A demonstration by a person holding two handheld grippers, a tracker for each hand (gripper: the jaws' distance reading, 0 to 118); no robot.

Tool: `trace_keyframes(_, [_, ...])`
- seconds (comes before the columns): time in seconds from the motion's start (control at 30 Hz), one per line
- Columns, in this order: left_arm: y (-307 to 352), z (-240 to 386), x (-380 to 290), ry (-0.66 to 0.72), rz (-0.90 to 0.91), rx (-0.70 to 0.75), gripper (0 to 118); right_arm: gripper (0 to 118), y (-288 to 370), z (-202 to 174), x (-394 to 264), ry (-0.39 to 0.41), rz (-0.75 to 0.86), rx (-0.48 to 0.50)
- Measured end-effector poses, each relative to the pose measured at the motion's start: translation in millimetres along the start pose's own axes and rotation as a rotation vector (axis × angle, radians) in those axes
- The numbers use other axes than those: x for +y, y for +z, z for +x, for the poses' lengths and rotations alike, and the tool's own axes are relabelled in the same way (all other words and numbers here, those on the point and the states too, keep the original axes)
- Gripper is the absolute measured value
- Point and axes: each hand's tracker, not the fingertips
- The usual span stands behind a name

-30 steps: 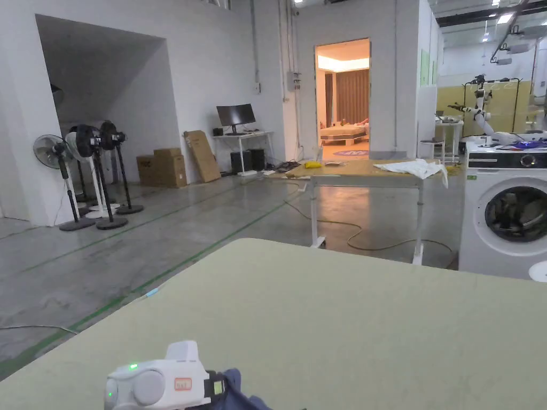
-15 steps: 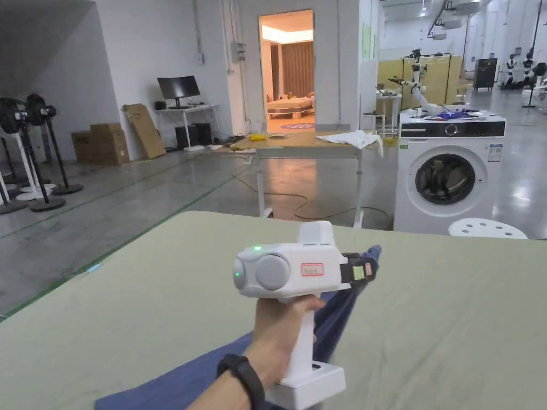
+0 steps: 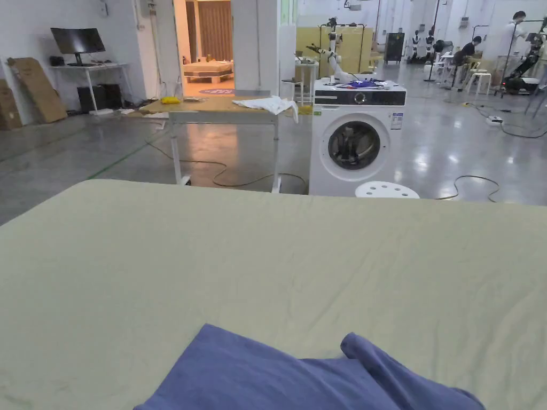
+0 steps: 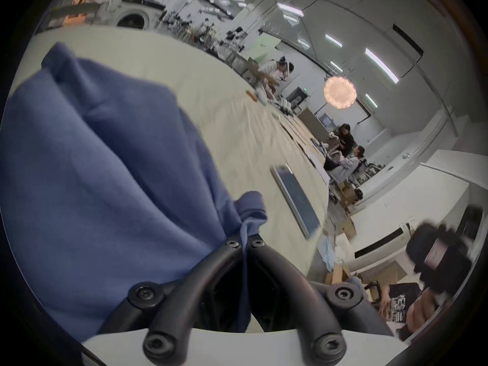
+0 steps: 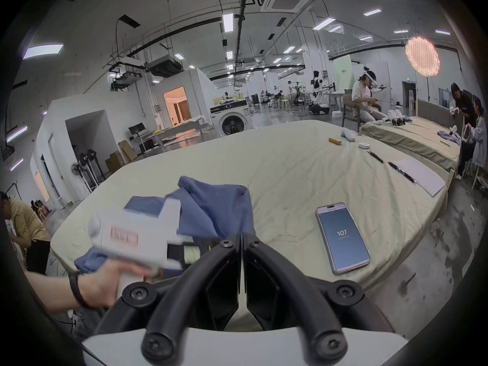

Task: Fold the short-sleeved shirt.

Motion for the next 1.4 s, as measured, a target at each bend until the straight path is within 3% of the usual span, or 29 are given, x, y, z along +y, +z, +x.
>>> trace_keyframes(0.1, [15.3, 0.9, -9.2, -0.021, 0.049, 0.014, 0, 1, -9.2, -6.1, 2.4, 0.007, 0.003, 0.015])
trace_keyframes(0.17, [35.3, -1.5, -0.7, -0.035, 0.061, 0.011, 22, 1, -14.3, -9.5, 5.7, -0.001, 0.015, 0.048])
trace_keyframes(0.2, [48.9, -0.5, 6.1, -0.070, 0.083, -0.003, 52, 1, -15.9, -11.5, 7.4, -0.002, 0.024, 0.067])
trace_keyframes(0.23, [66.4, 3.0, 12.3, -0.135, 0.106, 0.001, 71, 1, -17.5, -13.7, 9.3, -0.001, 0.033, 0.080])
trace_keyframes(0.27, [89.7, 10.6, 15.5, -0.213, 0.150, 0.022, 78, 1, -18.8, -15.5, 11.5, 0.005, 0.040, 0.086])
trace_keyframes(0.33, [140.8, 27.8, 19.4, -0.361, 0.249, 0.110, 78, 1, -20.6, -19.4, 15.9, 0.028, 0.067, 0.098])
trace_keyframes(0.43, [216.4, 48.2, 8.0, -0.499, 0.417, 0.337, 78, 1, -23.5, -25.4, 23.0, 0.066, 0.110, 0.110])
trace_keyframes(0.6, [305.5, 71.0, -38.7, -0.494, 0.691, 0.655, 77, 1, -32.1, -37.4, 30.8, 0.129, 0.168, 0.124])
trace_keyframes(0.67, [326.4, 78.9, -59.7, -0.493, 0.783, 0.735, 71, 1, -32.7, -44.2, 34.1, 0.146, 0.201, 0.133])
trace_keyframes(0.8, [347.0, 86.0, -88.8, -0.477, 0.853, 0.769, 28, 1, -25.2, -51.8, 35.8, 0.116, 0.299, 0.201])
trace_keyframes(0.87, [352.0, 89.1, -101.2, -0.450, 0.868, 0.779, 25, 1, -22.1, -54.9, 35.4, 0.124, 0.308, 0.187])
trace_keyframes(1.03, [347.9, 99.4, -126.3, -0.424, 0.860, 0.876, 0, 1, -19.4, -57.4, 33.5, 0.147, 0.291, 0.170])
trace_keyframes(1.23, [353.8, 95.9, -129.2, -0.390, 0.856, 0.888, 0, 1, -18.5, -55.7, 33.1, 0.107, 0.276, 0.170])
trace_keyframes(1.4, [357.9, 87.3, -121.6, -0.364, 0.863, 0.866, 0, 1, -17.4, -55.5, 34.1, 0.120, 0.272, 0.162])
